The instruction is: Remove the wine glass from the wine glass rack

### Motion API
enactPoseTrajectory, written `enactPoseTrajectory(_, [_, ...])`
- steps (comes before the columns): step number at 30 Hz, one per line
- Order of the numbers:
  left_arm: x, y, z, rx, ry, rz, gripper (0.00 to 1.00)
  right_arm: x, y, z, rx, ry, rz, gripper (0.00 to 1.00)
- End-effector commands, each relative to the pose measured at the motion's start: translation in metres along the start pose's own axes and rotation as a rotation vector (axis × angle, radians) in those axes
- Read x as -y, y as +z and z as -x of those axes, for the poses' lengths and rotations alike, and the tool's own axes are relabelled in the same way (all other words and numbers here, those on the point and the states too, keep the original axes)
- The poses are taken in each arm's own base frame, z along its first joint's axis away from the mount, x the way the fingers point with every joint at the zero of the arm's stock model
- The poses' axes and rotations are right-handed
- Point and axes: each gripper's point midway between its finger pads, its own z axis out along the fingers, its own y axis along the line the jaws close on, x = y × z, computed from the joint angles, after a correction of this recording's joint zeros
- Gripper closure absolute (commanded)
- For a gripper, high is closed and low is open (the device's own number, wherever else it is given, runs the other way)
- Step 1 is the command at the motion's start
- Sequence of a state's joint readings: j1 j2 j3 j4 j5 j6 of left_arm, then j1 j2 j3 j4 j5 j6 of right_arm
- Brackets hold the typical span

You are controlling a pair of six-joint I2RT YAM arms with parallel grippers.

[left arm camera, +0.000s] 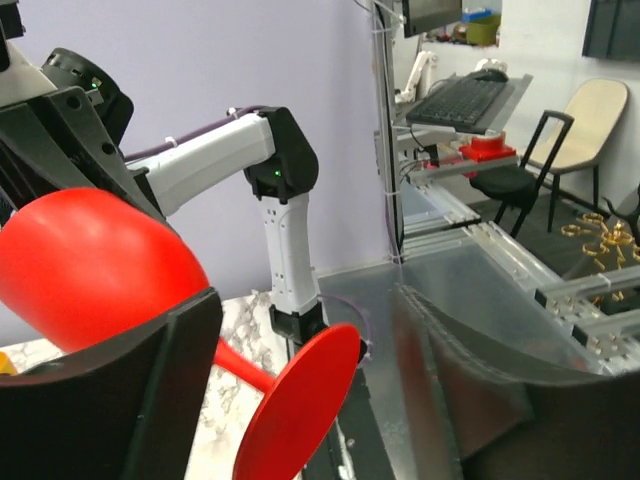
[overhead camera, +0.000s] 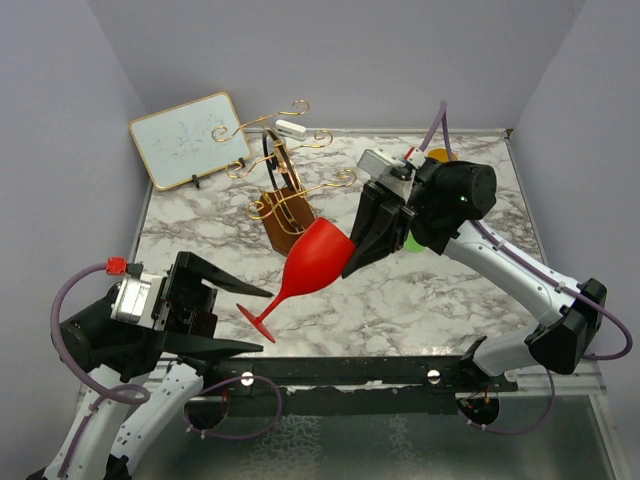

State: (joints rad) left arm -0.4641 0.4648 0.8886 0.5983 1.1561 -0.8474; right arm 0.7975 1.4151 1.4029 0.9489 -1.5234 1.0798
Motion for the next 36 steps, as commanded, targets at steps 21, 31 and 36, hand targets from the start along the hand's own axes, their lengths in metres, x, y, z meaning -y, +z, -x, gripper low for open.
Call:
enactPoseTrajectory(21, [-0.149, -0.045, -0.012, 0.032, -0.119, 0.801, 0.26, 0.168, -0.265, 0.008, -0.186, 0.155, -2.052, 0.98])
enactPoseTrajectory(31, [-0.188, -0.099, -0.037, -0.041, -0.134, 1.155, 0.36, 0.067, -0.494, -0.030, 0.139, 0.524, -2.488, 0.98])
enactPoseTrajectory(36, [-0.202, -0.120, -0.056, -0.111, -0.160, 1.275, 0.39, -0.009, -0.539, -0.070, 0.231, 0.643, -2.703, 0.98])
